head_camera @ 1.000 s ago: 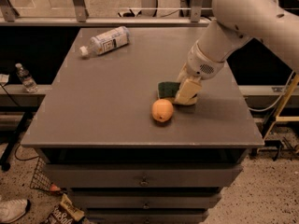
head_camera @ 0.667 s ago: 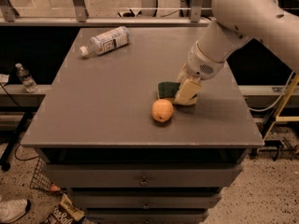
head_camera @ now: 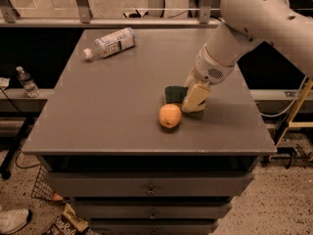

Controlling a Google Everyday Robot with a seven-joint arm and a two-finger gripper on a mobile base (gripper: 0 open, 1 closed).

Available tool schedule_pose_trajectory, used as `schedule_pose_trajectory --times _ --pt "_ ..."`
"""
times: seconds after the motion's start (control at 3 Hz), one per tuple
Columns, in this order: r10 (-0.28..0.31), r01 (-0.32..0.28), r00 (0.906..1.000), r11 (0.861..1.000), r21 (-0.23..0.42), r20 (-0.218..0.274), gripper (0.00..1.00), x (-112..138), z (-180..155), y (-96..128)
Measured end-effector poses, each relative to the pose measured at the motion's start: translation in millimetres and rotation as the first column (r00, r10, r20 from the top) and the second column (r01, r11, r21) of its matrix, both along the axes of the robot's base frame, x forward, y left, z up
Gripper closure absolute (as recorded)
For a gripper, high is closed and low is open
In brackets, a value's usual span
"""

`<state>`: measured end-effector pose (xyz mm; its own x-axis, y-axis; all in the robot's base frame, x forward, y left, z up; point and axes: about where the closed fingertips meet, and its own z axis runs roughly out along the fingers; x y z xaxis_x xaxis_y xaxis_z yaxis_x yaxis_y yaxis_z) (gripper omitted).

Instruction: Move sponge near orange

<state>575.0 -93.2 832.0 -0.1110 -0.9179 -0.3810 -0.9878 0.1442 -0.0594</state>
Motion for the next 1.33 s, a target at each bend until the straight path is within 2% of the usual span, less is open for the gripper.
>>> schedule_pose_trajectory --times 0.33,0.67,1.0,1.33 --pt "0.002 -0.002 1.0 1.0 0.0 -0.002 0.0 -0.1 -1.1 0.9" --pt "0.002 -0.002 1.0 1.0 -0.001 -0.001 0.0 -0.2 -1.0 0.9" --pt "-0.005 0.006 0.9998 0.999 -0.035 0.021 0.0 -3.4 12.1 -4.4" --pt "-0.073 0.081 0.9944 0.991 -0.11 0.077 0.0 -14.1 53.6 -36.8"
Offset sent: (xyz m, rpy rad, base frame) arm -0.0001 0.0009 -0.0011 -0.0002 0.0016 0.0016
